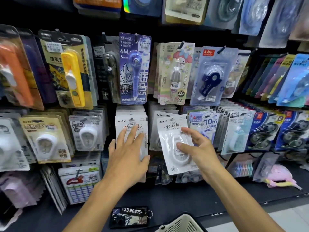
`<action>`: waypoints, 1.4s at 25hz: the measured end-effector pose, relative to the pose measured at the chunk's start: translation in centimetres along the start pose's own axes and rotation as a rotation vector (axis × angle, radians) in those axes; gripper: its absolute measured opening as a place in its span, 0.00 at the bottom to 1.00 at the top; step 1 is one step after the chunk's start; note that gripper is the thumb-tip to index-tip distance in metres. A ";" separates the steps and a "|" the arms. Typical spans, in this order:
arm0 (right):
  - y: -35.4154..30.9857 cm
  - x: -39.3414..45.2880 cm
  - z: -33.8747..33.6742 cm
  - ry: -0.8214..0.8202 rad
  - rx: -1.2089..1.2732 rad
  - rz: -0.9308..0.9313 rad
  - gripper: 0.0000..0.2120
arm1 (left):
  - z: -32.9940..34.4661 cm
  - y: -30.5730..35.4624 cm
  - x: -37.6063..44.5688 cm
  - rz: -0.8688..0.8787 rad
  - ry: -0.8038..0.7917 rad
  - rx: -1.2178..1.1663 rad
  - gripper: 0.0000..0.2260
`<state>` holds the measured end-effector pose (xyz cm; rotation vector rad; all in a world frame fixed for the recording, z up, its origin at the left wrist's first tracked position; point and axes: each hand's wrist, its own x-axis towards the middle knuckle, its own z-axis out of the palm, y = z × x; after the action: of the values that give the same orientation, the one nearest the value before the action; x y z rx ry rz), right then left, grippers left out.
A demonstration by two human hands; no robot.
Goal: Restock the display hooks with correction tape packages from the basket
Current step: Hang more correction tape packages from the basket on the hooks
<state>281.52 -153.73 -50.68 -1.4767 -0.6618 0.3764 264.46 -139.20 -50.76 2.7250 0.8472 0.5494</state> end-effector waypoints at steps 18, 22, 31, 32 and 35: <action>0.0 0.3 0.1 -0.026 -0.094 -0.069 0.19 | 0.9 -1.2 0.7 0.028 -0.047 0.056 0.36; 0.6 1.6 1.9 -0.074 -0.303 -0.119 0.19 | 1.3 -1.2 0.7 0.022 -0.029 0.071 0.36; 3.7 2.6 3.9 -0.260 -1.366 -0.367 0.34 | 2.6 -2.7 0.4 0.084 -0.018 0.205 0.41; 3.5 3.1 3.8 -0.279 -1.360 -0.323 0.35 | 2.5 -3.1 0.5 0.099 -0.035 0.222 0.42; 2.3 2.8 4.8 -0.285 -1.289 -0.330 0.33 | 1.8 -3.1 0.3 0.130 -0.131 0.172 0.43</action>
<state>281.12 -148.07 -52.63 -2.4694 -1.5111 -0.1802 263.89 -136.70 -53.31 2.9498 0.7198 0.3311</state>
